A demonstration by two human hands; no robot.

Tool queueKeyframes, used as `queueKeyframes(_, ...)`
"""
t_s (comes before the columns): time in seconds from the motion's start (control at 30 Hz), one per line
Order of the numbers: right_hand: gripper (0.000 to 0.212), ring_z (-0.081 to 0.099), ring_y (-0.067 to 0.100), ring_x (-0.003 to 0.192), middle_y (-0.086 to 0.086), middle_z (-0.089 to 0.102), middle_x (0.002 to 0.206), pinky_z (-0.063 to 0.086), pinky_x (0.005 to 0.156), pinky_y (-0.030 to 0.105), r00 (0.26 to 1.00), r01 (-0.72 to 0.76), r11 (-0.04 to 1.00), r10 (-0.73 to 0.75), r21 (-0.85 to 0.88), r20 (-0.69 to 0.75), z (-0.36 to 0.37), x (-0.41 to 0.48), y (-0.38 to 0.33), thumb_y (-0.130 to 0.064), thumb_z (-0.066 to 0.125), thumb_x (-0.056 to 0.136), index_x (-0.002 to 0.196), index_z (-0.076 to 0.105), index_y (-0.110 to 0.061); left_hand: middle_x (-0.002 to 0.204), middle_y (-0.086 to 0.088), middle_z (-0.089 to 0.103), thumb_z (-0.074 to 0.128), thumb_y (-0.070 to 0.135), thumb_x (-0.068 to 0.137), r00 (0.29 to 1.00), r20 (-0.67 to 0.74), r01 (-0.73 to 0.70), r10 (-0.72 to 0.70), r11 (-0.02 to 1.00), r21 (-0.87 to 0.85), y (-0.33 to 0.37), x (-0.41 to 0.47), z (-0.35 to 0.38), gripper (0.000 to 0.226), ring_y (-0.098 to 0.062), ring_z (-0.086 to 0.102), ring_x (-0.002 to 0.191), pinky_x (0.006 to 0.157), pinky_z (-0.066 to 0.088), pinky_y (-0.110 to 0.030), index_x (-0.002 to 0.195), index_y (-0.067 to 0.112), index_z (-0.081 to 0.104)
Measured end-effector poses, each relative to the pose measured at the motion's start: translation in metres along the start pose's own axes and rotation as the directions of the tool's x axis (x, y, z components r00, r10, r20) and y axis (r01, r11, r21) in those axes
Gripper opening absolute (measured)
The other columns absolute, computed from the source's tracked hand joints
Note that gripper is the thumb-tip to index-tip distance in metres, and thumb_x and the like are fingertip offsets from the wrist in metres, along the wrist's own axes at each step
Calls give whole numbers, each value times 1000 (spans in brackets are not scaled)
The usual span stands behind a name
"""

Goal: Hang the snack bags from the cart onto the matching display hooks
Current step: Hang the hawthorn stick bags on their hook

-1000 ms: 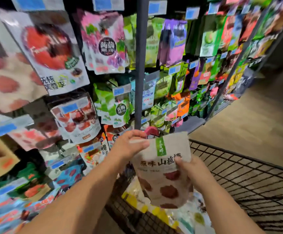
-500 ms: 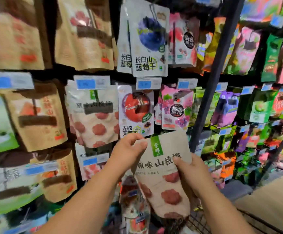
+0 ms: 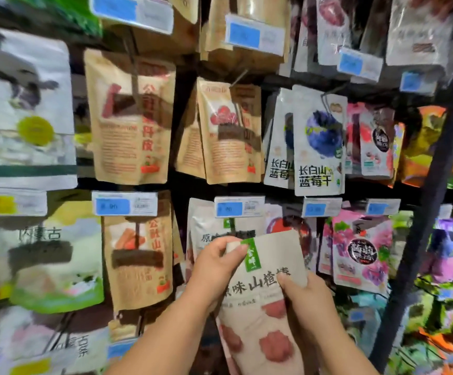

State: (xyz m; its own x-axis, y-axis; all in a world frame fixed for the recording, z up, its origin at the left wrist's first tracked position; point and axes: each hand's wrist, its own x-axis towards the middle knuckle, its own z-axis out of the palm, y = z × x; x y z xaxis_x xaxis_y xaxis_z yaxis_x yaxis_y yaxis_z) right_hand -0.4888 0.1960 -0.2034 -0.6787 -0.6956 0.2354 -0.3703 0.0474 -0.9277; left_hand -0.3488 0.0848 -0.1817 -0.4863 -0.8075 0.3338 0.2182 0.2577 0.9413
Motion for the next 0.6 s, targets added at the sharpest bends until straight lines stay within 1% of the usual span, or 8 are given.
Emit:
queueKeyframes(0.07, 11, 72, 19, 76, -2, 77, 76, 57, 81, 43, 1000, 9, 1000, -9, 27, 7, 15, 6, -5, -16, 66, 87, 80, 74, -19, 92, -10, 75, 73, 44, 66, 1000, -26, 11, -12, 1000, -21, -2, 11, -11, 28, -34, 70, 92, 90, 52, -56, 85, 25, 73)
queueKeyframes(0.13, 12, 73, 17, 76, 0, 77, 81, 57, 78, 37, 1000, 17, 999, -17, 43, 8, 26, 12, -8, -14, 65, 88, 82, 73, -20, 90, -9, 76, 75, 27, 77, 996, -77, 29, -33, 998, -56, -3, 20, -20, 14, -32, 71, 91, 88, 55, -50, 88, 18, 73)
queueKeyframes(0.23, 12, 69, 13, 85, -6, 75, 86, 53, 76, 30, 999, 51, 998, -52, 47, 17, 33, 21, -12, -14, 64, 90, 88, 70, -24, 88, -8, 76, 71, 11, 84, 995, -93, 38, -47, 995, -97, -2, 29, -24, 8, -29, 73, 85, 74, 58, -36, 92, 12, 72)
queueKeyframes(0.3, 13, 64, 2, 81, -13, 71, 84, 47, 66, 18, 997, 74, 996, -76, 52, 34, 34, 27, -16, -14, 63, 91, 89, 69, -26, 87, -8, 76, 72, 12, 84, 993, -106, 46, -58, 993, -109, -2, 36, -26, 9, -27, 73, 82, 71, 58, -35, 92, 13, 72)
queueKeyframes(0.33, 13, 62, -2, 80, -16, 69, 83, 43, 62, 14, 995, 87, 995, -89, 45, 43, 34, 31, -18, -15, 63, 91, 89, 67, -27, 88, -8, 76, 74, 14, 82, 992, -116, 43, -55, 993, -106, -2, 39, -26, 9, -28, 73, 83, 74, 59, -39, 92, 15, 73)
queueKeyframes(0.43, 17, 61, -1, 79, -17, 68, 81, 42, 62, 15, 992, 102, 994, -104, 37, 65, 35, 42, -20, -17, 62, 92, 83, 65, -31, 95, -4, 76, 77, 23, 79, 988, -156, -2, -1, 1000, -19, -3, 49, -28, 13, -26, 72, 89, 84, 57, -49, 92, 21, 73)
queueKeyframes(0.5, 14, 63, 2, 82, -15, 69, 83, 44, 65, 17, 992, 88, 995, -92, 52, 82, 37, 49, -20, -17, 61, 92, 85, 66, -28, 97, 1, 75, 74, 21, 82, 986, -159, -39, 46, 998, 45, -1, 55, -29, 12, -21, 72, 89, 85, 56, -48, 93, 25, 74)
queueKeyframes(0.6, 13, 61, -3, 79, -17, 68, 83, 42, 58, 10, 991, 69, 995, -77, 79, 107, 41, 58, -19, -16, 62, 93, 87, 65, -27, 95, 5, 76, 73, 17, 83, 984, -164, -52, 69, 993, 109, -2, 64, -30, 17, -16, 72, 88, 85, 56, -47, 97, 27, 73)
